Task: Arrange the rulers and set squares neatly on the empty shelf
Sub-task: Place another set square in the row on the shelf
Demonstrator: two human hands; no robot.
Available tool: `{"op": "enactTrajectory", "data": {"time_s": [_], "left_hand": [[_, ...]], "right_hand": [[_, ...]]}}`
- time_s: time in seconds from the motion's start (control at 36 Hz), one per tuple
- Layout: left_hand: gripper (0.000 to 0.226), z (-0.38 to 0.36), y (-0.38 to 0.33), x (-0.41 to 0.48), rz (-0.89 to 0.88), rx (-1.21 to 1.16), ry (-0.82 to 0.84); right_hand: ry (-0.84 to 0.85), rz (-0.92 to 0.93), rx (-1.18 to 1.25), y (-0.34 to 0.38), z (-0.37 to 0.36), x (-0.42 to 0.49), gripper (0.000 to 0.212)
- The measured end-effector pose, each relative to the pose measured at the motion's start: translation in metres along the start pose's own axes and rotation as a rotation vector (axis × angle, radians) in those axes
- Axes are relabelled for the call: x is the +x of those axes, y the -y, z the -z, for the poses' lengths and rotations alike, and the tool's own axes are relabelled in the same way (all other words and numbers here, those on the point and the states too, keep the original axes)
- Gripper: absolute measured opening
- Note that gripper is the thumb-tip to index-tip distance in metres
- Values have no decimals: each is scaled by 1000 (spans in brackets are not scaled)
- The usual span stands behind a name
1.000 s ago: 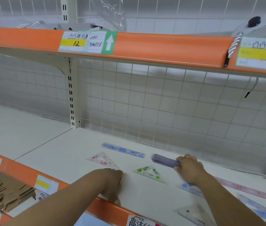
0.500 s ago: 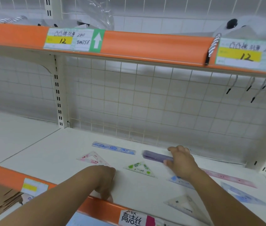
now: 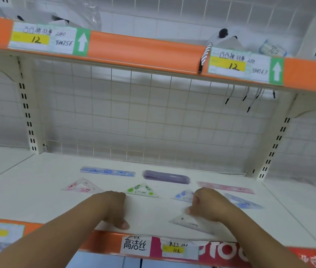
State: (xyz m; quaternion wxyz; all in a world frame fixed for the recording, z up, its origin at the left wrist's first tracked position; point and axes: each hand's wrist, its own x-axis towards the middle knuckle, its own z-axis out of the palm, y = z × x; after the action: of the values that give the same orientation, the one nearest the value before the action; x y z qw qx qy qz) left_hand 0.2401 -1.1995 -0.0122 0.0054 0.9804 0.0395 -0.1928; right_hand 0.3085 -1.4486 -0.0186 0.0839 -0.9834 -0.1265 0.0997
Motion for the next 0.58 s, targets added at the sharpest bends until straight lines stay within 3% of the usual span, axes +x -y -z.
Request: {"op": "enactTrajectory", "data": {"time_s": [0.14,0.22,0.44,0.53,0.58], "left_hand": [[61,-1,0,0,-16,7,-6],[60,-2,-1,0,-30,14,-9],[57,-5,2,0,-43,-9,-18],[56,-7,5,0,-47,-17,-15],[56,-6,5,0,-50,-16,-11]], "right_hand": [[106,-90,-93,2,-13,-14,49],[65,-73,-84,2,-20,-17,58],[101,-105,-46,8,-19,-19,31],[46,-36,-51,11,-18,-24,46],[16,39,-56,14,-18,-26,36]]}}
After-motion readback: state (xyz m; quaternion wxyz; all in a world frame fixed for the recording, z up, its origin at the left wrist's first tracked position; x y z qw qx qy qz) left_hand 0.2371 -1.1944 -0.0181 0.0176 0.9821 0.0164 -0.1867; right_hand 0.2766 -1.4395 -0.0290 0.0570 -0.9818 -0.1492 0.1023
